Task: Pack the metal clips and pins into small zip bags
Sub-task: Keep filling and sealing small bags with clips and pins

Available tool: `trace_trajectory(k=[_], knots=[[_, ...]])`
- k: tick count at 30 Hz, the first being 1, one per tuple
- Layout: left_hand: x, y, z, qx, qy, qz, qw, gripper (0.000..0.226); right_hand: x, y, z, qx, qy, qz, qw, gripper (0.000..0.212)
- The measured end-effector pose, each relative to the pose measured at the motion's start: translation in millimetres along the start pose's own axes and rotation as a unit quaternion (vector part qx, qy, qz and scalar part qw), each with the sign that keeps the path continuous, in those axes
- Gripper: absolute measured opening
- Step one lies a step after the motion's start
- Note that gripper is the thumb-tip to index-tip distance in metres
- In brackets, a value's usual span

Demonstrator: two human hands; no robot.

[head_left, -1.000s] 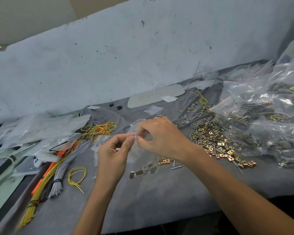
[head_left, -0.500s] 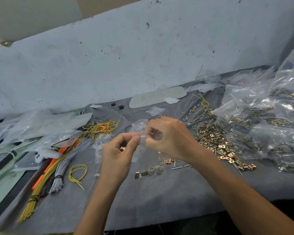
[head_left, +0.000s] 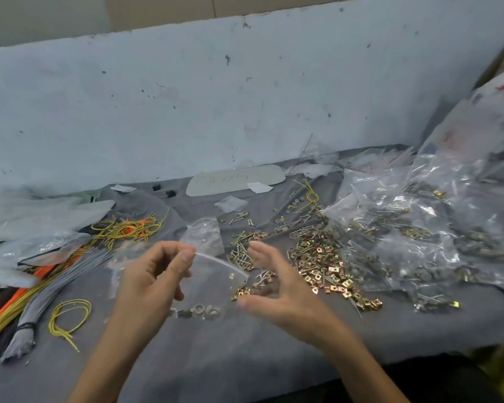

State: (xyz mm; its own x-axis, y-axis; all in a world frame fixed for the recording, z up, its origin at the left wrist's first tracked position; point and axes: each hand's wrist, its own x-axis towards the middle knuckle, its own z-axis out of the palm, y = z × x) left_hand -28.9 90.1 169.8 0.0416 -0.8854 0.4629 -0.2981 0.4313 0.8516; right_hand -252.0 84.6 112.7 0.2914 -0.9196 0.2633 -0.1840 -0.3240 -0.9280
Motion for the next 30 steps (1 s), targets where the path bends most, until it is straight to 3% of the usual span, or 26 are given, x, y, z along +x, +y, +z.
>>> trace_trajectory(k=[1,2,5,7,11,13,15,17,19,22,26,30], knots=[[-0.6,-0.6,7.4,-0.018,-0.005,0.001,1.000,0.018,-2.3,2.9,10.0,0.011,-0.017,0.013,1.000,0.069],[-1.9,-1.5,14.1,-0.040,-0.010,-0.001,0.999,0.017,-3.3,7.1,17.1,0.017,-0.009,0.014,1.000,0.057],[-2.7,-6.9,25.2,-0.079,-0.034,-0.023,0.996,0.019,-6.4,9.9,12.2,0.064,0.030,0.020,0.997,0.004],[-0.4,-18.2,25.6,-0.045,-0.043,-0.047,0.997,0.031,-5.8,6.1,-16.9,0.082,0.041,0.028,0.995,0.009],[-3.8,-55.5,14.9,0.022,-0.041,-0.110,0.993,0.022,16.1,-5.5,-114.3,0.123,0.152,0.056,0.979,0.009],[-7.3,-76.2,8.7,0.049,-0.035,-0.131,0.990,0.022,39.8,-4.1,-166.0,0.189,0.284,0.043,0.939,0.012],[-7.4,-94.5,3.1,0.069,-0.021,-0.139,0.988,0.022,61.0,5.3,-206.3,0.270,0.400,0.042,0.875,0.013],[-3.0,-110.2,-1.6,0.103,-0.005,-0.140,0.985,0.022,69.2,25.0,-219.6,0.283,0.445,0.088,0.845,0.038],[5.3,-125.0,-4.0,0.149,0.012,-0.142,0.979,0.025,64.1,43.1,-202.2,0.245,0.436,0.139,0.855,0.042],[23.3,-147.4,-2.9,0.243,0.011,-0.155,0.958,0.021,52.5,64.2,-133.6,0.180,0.367,0.144,0.901,0.019],[59.0,-170.8,11.7,0.300,-0.001,-0.131,0.945,0.012,37.6,80.8,-17.3,0.023,0.238,0.092,0.967,0.021],[106.0,-189.5,28.4,0.339,0.034,-0.119,0.932,0.019,29.4,91.5,41.7,-0.128,0.112,0.023,0.985,0.026]])
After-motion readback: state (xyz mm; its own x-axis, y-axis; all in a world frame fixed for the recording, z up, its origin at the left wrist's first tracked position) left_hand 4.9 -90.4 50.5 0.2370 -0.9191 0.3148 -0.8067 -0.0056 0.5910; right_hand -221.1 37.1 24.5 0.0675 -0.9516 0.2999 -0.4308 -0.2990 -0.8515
